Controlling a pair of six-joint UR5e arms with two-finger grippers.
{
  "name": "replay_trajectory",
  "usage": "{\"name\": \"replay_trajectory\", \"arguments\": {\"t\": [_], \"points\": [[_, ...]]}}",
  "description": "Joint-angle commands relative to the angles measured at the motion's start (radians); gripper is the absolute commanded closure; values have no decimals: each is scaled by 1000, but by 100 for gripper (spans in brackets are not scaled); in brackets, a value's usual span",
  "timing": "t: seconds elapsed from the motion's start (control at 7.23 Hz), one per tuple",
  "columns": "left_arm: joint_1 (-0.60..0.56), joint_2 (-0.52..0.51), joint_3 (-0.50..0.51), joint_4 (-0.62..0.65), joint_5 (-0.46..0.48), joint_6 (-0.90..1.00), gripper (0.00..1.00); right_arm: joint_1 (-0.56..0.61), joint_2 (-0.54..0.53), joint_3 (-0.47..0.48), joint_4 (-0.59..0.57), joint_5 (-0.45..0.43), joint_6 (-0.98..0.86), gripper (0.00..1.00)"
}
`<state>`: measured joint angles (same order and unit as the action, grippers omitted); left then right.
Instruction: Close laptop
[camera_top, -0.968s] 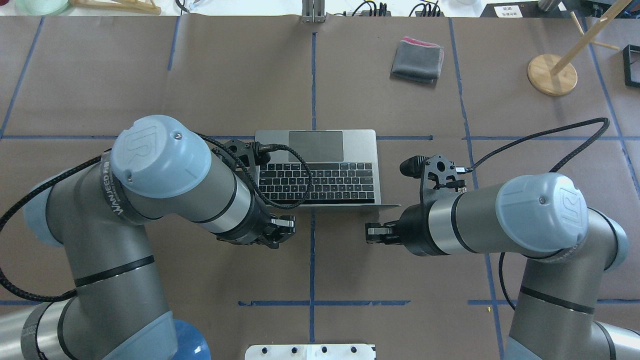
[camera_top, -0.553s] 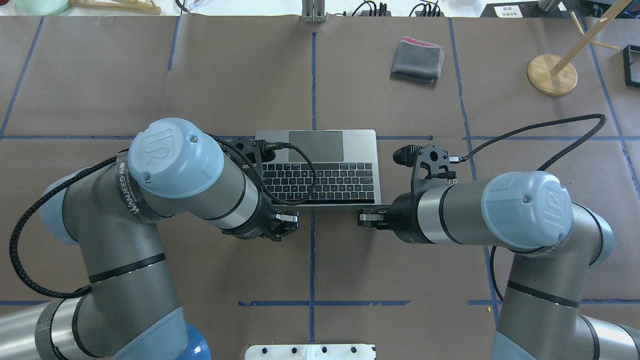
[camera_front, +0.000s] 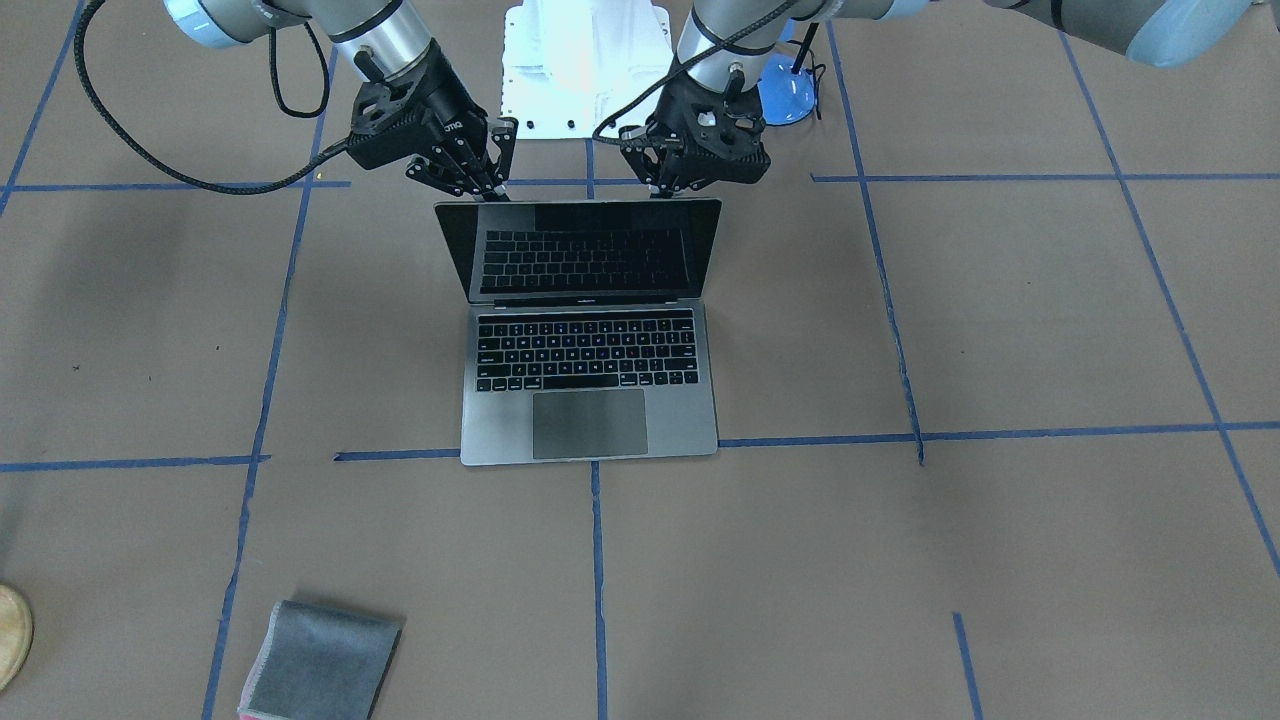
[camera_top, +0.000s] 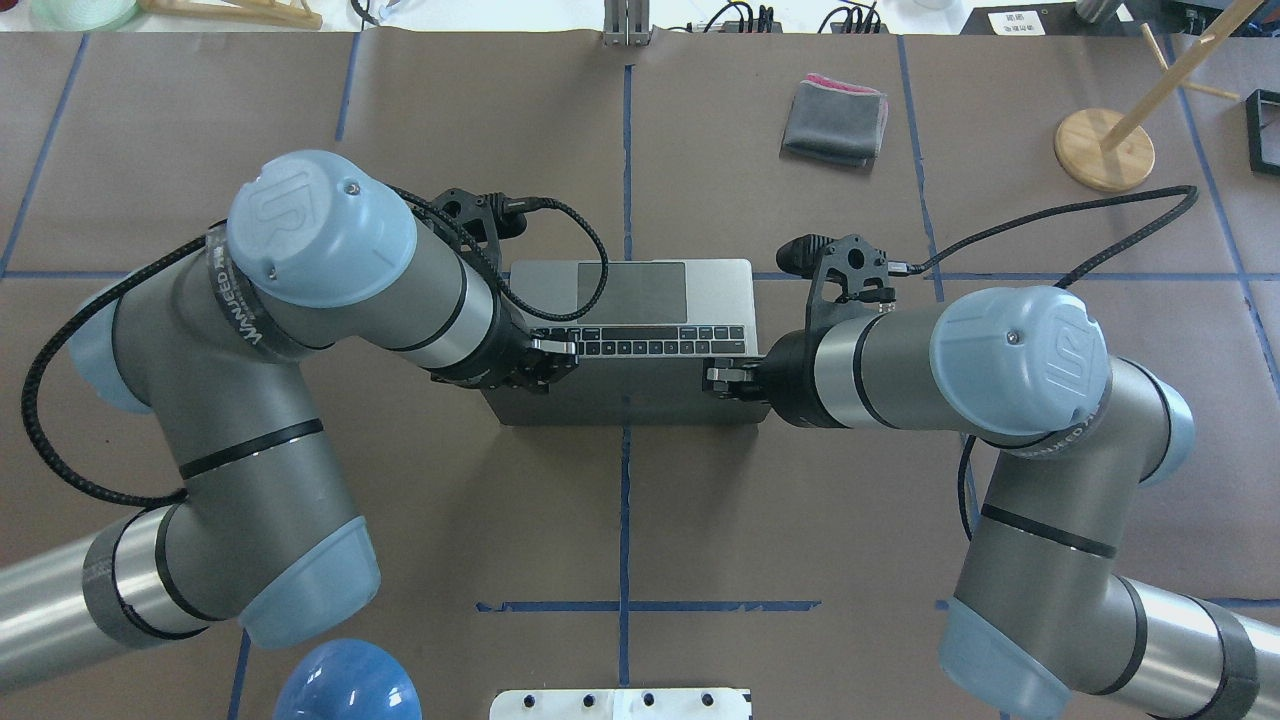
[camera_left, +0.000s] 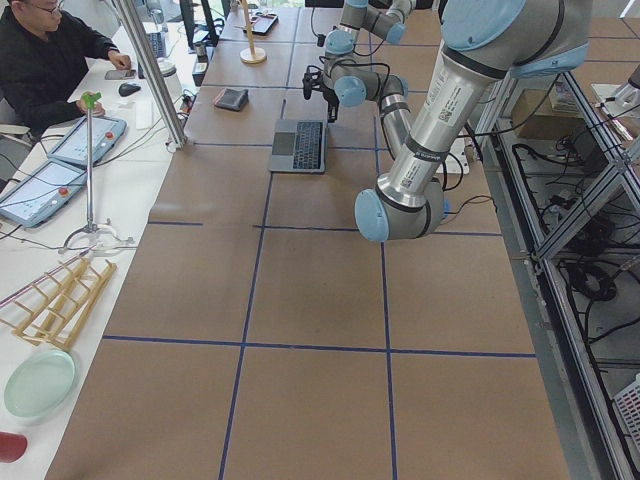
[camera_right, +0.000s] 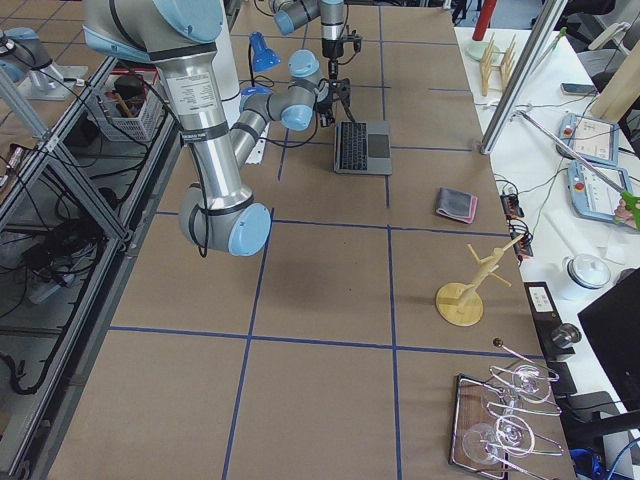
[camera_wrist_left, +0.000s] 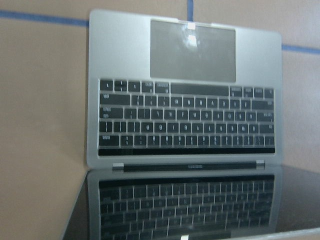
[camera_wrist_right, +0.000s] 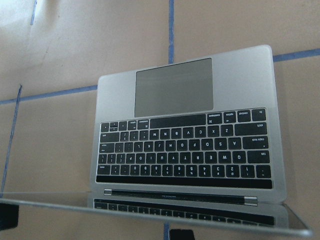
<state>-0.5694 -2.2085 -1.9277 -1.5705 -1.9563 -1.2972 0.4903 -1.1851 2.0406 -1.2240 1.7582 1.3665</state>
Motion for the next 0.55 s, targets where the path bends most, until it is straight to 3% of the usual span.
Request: {"name": "replay_trajectory", "arguments": {"t": [0.0, 0.41], "points": [[-50, -52, 109, -49, -1, 34, 100, 55, 16, -31, 3, 3, -3, 99], [-66, -72, 229, -132, -1, 45, 100, 94, 131, -236, 8, 6, -75, 99]]}}
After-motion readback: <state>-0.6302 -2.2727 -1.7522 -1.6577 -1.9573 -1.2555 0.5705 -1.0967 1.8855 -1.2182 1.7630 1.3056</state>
